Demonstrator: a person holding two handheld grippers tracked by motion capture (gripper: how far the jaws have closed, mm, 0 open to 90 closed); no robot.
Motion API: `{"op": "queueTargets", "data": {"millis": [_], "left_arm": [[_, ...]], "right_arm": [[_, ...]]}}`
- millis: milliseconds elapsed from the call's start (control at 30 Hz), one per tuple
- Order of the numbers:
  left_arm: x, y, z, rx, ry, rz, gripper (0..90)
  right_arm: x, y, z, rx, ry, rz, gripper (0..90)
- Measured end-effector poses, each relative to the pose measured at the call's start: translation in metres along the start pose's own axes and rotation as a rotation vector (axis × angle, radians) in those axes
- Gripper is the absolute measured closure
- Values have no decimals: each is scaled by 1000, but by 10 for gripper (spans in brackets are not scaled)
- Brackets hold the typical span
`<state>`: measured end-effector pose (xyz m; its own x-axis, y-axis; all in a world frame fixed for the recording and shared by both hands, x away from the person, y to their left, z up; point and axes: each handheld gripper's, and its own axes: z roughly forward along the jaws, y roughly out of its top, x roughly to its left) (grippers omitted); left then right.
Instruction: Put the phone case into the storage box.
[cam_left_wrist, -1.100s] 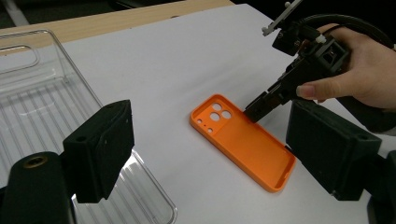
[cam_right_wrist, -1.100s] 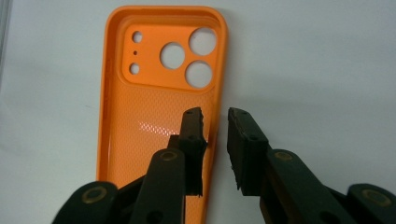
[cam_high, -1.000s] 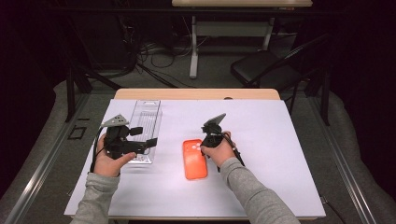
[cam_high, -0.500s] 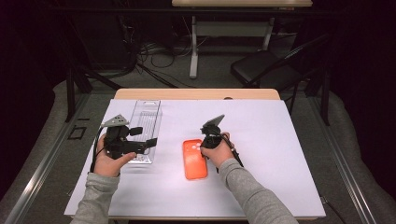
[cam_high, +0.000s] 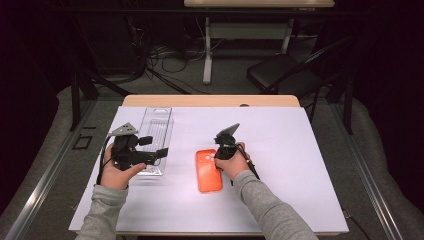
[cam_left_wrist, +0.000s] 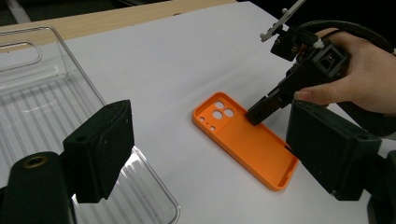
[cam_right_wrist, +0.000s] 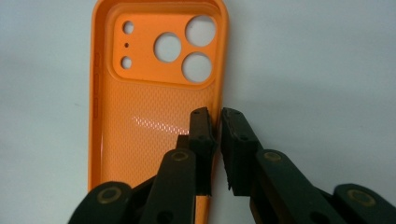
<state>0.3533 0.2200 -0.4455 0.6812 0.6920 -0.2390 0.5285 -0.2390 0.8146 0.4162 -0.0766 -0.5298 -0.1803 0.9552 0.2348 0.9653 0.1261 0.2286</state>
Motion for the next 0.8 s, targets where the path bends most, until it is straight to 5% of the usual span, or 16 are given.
{"op": "queueTargets", "data": {"millis": [800], "left_arm": [[0,-1,1,5,0,-3,153]], "right_arm": [[0,0,0,1,-5,20,854]]}}
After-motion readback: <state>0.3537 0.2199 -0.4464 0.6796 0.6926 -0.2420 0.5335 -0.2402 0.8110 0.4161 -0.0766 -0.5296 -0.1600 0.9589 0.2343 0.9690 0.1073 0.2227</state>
